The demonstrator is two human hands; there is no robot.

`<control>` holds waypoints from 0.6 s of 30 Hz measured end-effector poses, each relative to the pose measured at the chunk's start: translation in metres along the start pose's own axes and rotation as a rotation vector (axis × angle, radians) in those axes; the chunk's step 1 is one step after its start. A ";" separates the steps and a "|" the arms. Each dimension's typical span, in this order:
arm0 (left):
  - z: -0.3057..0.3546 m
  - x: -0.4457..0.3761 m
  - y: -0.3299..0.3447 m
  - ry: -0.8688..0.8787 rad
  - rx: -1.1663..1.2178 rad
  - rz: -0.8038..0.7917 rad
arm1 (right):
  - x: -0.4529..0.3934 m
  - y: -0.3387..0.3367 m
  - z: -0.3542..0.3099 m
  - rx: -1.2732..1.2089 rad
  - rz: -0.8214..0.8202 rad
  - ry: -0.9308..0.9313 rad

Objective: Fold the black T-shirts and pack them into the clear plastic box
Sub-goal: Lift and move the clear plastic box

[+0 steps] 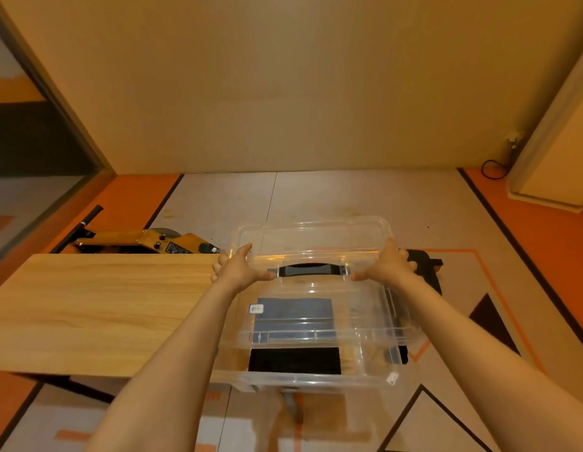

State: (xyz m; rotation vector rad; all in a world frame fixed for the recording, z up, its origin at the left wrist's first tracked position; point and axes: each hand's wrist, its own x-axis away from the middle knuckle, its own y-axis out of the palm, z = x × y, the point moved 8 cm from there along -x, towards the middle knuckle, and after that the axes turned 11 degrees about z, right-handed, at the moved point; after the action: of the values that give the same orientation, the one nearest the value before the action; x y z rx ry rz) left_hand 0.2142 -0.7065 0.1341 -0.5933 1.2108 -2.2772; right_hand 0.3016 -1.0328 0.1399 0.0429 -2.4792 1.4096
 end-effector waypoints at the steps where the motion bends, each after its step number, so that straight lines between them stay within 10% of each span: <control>1: -0.006 0.005 0.004 -0.013 -0.007 0.001 | 0.004 0.005 0.005 0.006 -0.009 0.010; 18: -0.041 0.018 0.019 0.002 -0.154 0.015 | 0.036 0.051 0.031 -0.005 -0.002 0.094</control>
State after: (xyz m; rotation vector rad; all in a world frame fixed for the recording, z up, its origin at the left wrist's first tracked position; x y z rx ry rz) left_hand 0.1807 -0.7006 0.0993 -0.6349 1.3956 -2.1859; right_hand 0.2519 -1.0280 0.0919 -0.0218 -2.4062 1.3722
